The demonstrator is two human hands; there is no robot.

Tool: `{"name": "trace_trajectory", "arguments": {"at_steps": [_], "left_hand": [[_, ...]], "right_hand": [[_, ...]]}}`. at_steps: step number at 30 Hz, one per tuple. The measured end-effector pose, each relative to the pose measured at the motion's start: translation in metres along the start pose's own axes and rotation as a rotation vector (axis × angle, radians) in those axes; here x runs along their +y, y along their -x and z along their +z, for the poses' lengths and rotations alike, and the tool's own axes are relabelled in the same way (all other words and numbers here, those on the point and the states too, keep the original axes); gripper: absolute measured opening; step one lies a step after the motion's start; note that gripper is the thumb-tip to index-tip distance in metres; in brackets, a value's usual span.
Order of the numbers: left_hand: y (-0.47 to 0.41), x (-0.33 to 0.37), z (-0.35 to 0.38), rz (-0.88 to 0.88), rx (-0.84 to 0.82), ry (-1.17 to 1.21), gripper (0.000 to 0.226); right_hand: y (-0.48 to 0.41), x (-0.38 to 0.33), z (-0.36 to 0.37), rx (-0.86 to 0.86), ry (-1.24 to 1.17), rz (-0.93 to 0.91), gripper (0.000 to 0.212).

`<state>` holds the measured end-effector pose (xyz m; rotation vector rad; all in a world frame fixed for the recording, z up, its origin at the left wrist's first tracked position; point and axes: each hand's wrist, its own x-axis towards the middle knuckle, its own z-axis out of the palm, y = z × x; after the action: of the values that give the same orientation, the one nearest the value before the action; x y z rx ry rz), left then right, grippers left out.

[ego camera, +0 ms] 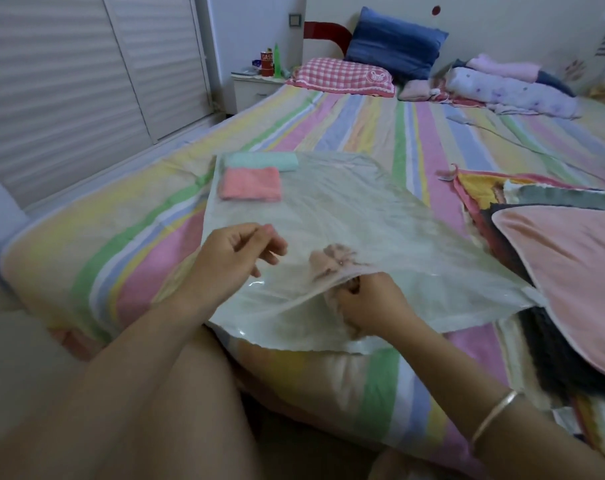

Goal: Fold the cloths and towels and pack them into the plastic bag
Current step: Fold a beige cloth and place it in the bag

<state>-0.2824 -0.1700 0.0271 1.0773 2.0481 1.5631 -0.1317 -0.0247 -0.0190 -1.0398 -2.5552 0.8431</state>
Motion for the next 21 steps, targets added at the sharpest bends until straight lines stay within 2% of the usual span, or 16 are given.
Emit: {"name": "trace_trajectory", "arguments": {"at_steps": [2, 3, 5, 7, 8, 9, 11, 14, 16, 19, 21], "left_hand": [[-0.005, -0.020, -0.028, -0.009, 0.218, -0.402, 0.028], [-0.003, -0.029, -0.040, -0.061, 0.237, -0.557, 0.032], [0.007, -0.044, -0.050, -0.167, 0.158, -0.696, 0.046], [0.020, -0.054, -0.052, -0.215, 0.129, -0.770, 0.050], [0.026, -0.059, -0.054, -0.218, 0.167, -0.779, 0.047], [0.031, -0.063, -0.056, -0.217, 0.222, -0.778, 0.043], [0.040, -0.068, -0.063, -0.237, 0.270, -0.802, 0.043], [0.049, -0.080, -0.070, -0.283, 0.160, -0.832, 0.045], [0.052, -0.089, -0.072, -0.281, 0.083, -0.713, 0.045], [0.063, -0.090, -0.073, -0.262, 0.099, -0.620, 0.042], [0.076, -0.088, -0.073, -0.281, 0.095, -0.608, 0.042]], "right_hand": [[-0.017, -0.011, 0.009, -0.143, -0.022, 0.027, 0.018], [-0.023, -0.016, 0.016, -0.205, 0.004, 0.047, 0.021], [-0.034, -0.024, 0.029, -0.240, -0.031, 0.093, 0.033], [-0.041, -0.027, 0.047, -0.152, -0.194, 0.117, 0.030], [-0.039, -0.034, 0.052, -0.127, -0.226, 0.113, 0.016], [-0.042, -0.032, 0.062, -0.108, -0.188, 0.095, 0.015], [-0.043, -0.032, 0.075, -0.061, -0.106, 0.087, 0.045], [-0.035, -0.035, 0.082, -0.037, -0.018, 0.018, 0.057], [-0.034, -0.035, 0.082, -0.038, 0.050, -0.017, 0.054], [-0.035, -0.037, 0.089, -0.008, 0.082, -0.010, 0.046], [-0.034, -0.038, 0.096, 0.075, 0.122, -0.018, 0.054]]}}
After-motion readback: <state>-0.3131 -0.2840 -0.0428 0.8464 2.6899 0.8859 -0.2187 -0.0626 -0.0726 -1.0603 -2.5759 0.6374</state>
